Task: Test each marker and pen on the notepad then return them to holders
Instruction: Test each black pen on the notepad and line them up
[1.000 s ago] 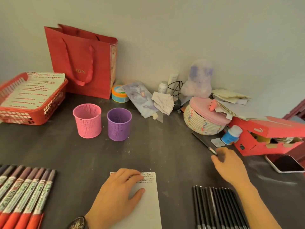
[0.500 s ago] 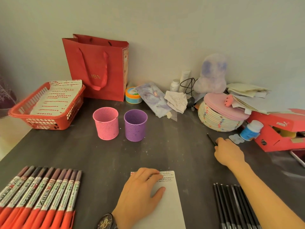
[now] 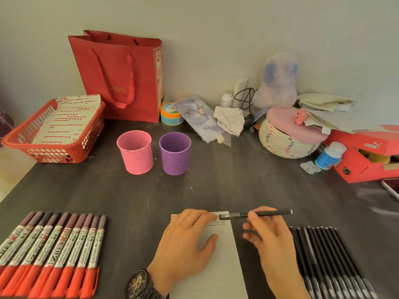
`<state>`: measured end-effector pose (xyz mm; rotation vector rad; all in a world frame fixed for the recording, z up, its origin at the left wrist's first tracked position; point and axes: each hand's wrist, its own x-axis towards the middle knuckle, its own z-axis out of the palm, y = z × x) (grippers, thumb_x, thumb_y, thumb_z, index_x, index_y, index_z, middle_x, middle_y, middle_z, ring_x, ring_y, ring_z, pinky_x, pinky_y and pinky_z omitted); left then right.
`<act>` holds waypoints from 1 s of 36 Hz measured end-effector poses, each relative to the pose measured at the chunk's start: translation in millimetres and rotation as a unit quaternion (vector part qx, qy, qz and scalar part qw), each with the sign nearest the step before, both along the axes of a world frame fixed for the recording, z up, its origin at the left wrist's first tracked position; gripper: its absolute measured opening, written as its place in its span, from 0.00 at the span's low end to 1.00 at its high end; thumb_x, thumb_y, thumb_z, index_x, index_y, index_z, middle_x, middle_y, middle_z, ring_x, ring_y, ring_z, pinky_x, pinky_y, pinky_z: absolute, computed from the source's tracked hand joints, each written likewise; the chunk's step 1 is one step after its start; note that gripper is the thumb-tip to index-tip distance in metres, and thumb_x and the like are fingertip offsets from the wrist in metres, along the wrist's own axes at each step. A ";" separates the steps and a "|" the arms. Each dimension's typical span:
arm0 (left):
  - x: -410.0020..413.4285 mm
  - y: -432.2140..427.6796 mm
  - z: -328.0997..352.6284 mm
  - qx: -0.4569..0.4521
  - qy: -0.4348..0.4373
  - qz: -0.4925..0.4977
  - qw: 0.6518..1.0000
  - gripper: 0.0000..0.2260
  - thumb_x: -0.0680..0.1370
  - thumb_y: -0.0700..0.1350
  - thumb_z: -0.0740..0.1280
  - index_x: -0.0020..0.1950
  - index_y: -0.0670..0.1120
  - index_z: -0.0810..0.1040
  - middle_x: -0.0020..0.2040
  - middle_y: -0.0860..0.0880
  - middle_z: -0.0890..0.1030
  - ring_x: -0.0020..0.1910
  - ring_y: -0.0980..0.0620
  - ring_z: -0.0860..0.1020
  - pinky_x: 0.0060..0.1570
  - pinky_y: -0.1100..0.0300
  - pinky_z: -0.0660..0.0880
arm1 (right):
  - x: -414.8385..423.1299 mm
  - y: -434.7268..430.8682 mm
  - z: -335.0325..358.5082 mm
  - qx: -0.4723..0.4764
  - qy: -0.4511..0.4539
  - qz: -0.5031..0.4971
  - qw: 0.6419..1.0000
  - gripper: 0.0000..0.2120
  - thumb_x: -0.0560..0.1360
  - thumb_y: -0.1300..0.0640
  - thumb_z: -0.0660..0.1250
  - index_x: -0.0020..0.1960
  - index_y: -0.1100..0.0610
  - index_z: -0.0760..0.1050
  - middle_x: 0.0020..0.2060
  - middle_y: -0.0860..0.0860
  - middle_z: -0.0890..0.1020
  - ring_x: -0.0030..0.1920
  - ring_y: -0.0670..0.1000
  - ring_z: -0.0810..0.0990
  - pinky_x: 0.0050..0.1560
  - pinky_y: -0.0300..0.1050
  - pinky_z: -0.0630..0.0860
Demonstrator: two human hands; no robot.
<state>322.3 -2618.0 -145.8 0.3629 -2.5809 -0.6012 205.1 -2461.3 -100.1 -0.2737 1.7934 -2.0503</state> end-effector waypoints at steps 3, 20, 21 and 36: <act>2.1 1.0 4.2 0.005 -0.003 -0.009 1.000 0.18 0.76 0.58 0.66 0.64 0.55 0.74 0.59 0.62 0.76 0.59 0.60 0.73 0.57 0.65 0.69 | 16.6 -3.8 -11.5 -0.029 0.011 -0.010 0.999 0.02 0.74 0.58 0.71 0.45 0.53 0.79 0.37 0.57 0.83 0.35 0.53 0.82 0.36 0.42 0.80; -4.4 3.0 2.0 -0.093 0.037 -0.047 0.994 0.14 0.84 0.53 0.57 0.54 0.49 0.80 0.46 0.54 0.79 0.43 0.51 0.75 0.43 0.55 0.71 | 29.8 -3.7 -19.6 0.046 0.161 0.064 0.984 0.07 0.72 0.56 0.73 0.47 0.45 0.83 0.43 0.48 0.86 0.43 0.49 0.85 0.39 0.37 0.80; -4.7 3.6 2.6 -0.095 0.034 -0.042 0.994 0.15 0.84 0.54 0.56 0.51 0.49 0.80 0.43 0.53 0.78 0.41 0.50 0.74 0.41 0.55 0.71 | 29.3 -3.2 -19.3 0.043 0.155 0.065 0.985 0.06 0.72 0.55 0.72 0.47 0.44 0.83 0.41 0.48 0.86 0.41 0.48 0.85 0.38 0.37 0.79; -2.0 1.8 11.1 -0.079 0.026 0.004 0.997 0.28 0.79 0.69 0.55 0.28 0.50 0.62 0.22 0.56 0.65 0.23 0.56 0.62 0.24 0.63 0.56 | 26.5 -1.1 -23.1 0.002 0.152 0.074 0.986 0.06 0.74 0.51 0.71 0.46 0.52 0.83 0.33 0.53 0.83 0.31 0.49 0.79 0.33 0.37 0.76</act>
